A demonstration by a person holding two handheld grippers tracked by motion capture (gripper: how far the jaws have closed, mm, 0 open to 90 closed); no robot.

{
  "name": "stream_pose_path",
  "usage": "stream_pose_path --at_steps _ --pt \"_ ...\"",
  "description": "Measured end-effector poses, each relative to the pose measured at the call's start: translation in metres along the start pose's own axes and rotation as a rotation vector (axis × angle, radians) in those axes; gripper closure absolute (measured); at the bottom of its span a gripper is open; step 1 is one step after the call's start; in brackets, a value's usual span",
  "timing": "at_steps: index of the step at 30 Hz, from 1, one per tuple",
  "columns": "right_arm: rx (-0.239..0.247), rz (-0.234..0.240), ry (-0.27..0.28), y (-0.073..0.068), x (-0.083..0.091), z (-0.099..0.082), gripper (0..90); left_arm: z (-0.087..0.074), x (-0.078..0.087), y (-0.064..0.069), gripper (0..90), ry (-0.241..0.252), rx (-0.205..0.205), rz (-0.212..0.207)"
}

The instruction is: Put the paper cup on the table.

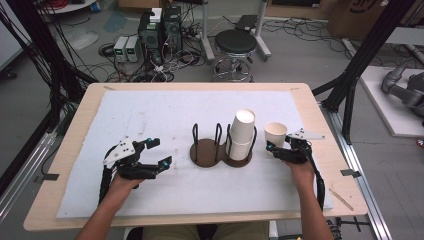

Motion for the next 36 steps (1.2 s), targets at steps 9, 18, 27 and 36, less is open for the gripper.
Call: stream_pose_path --at_steps 9,18,27,36 --pt "0.019 0.034 -0.032 0.004 0.013 -0.012 30.8 -0.001 -0.001 0.000 17.9 -0.004 0.002 -0.001" --pt "0.005 0.039 -0.029 0.005 0.020 -0.017 18.9 0.000 -0.001 -0.002 17.4 -0.006 0.021 0.012" --pt "0.010 0.051 0.034 0.002 0.050 -0.016 18.9 0.002 0.003 -0.007 16.8 -0.003 0.023 0.036" --pt "0.045 0.054 0.076 -0.015 0.084 -0.015 18.9 0.005 0.007 -0.011 16.7 0.008 0.027 0.052"
Point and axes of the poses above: each handheld gripper's, and its own axes: x roughly backward along the jaws, z roughly out of its top, y roughly to its right, the point moved 7 cm from there along -x, roughly forward along the jaws, and after that the axes turned 6 degrees about -x, right-handed, at the moved point
